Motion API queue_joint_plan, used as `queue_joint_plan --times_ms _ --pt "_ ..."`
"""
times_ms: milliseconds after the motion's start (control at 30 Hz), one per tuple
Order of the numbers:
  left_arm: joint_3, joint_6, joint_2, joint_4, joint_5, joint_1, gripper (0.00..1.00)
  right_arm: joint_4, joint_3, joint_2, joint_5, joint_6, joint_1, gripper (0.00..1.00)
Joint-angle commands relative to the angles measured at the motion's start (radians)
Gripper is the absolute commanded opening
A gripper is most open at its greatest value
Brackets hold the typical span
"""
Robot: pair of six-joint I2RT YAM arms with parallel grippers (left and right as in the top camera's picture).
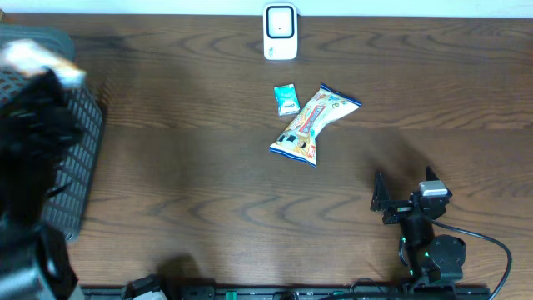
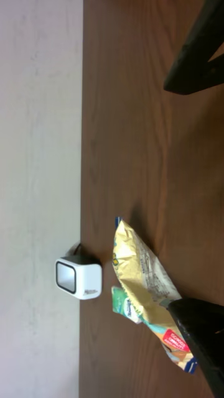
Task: Scan the item barcode
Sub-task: 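Place the orange tissue pack on the table left of the snack bag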
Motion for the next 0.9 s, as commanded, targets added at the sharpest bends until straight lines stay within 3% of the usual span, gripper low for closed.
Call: queue_joint_plan --times_ms 0,133,333,600,700,800,867 --pt "-0.005 0.214 0.1 -0.03 0.098 -0.28 0.08 -0.003 -0.002 -0.006 0.005 -0.005 0.01 0.99" --pt "-0.005 0.339 0.228 -0.083 0.038 -0.492 0.07 -0.003 -0.002 -0.006 0.005 -0.005 0.01 0.99" --pt "-0.005 0.352 0.518 -0.099 -0.289 -0.68 0.07 -0.004 -0.002 -0.006 0.005 -0.005 0.01 0.99" --pt "-0.005 0.347 0.822 -0.026 -0.306 -0.743 0.09 -0.003 -0.002 -0.006 0.005 -0.005 0.01 0.99" --pt "-0.005 0.314 0.9 -0.001 -0.306 -0.747 0.31 -0.004 -0.002 -0.006 0.005 -0.005 0.01 0.99" --pt "-0.005 0.306 0.938 0.01 -0.306 -0.747 0.65 -0.003 -0.002 -0.006 0.005 -0.005 0.01 0.99" --pt "-0.003 0.306 0.935 0.014 -0.306 -0.747 0.66 -0.003 -0.002 -0.006 0.005 -0.005 0.01 0.99"
